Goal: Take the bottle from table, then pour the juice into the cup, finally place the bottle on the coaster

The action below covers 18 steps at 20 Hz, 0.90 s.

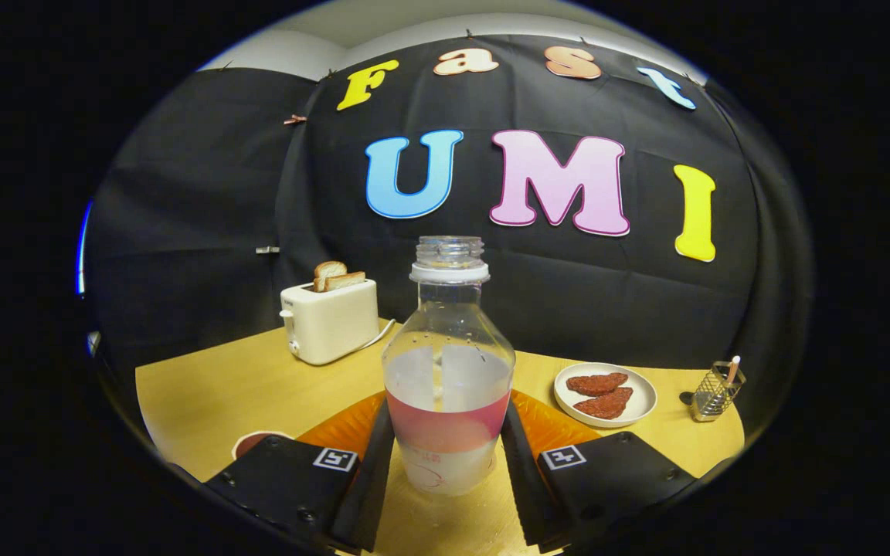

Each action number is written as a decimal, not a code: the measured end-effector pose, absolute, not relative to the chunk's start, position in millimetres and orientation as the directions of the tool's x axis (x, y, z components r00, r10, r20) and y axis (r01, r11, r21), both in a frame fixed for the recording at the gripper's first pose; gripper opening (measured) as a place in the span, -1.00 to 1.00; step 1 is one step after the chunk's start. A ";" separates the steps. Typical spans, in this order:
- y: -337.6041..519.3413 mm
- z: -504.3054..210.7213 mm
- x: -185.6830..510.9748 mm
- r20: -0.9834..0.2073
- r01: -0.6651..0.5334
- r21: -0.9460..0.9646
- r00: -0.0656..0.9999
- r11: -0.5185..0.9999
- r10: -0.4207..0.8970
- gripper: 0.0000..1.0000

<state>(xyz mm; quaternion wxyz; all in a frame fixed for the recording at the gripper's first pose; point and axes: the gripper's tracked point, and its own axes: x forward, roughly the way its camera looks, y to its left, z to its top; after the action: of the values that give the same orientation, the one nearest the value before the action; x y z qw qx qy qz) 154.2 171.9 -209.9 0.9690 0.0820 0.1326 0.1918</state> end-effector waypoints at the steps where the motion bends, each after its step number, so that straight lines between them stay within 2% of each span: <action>1: 171.6 -213.7 161.6 -0.223 -0.342 0.216 0.894 0.914 0.388 0.42; 11: 190.1 -275.9 203.2 -0.271 -0.312 0.279 0.882 0.908 0.386 0.47; 18: 191.3 -299.1 208.7 -0.294 -0.286 0.271 0.885 0.919 0.362 0.49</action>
<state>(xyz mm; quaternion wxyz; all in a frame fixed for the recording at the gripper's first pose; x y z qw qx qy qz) 208.7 191.3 -299.1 0.9644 0.1105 0.1714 0.1682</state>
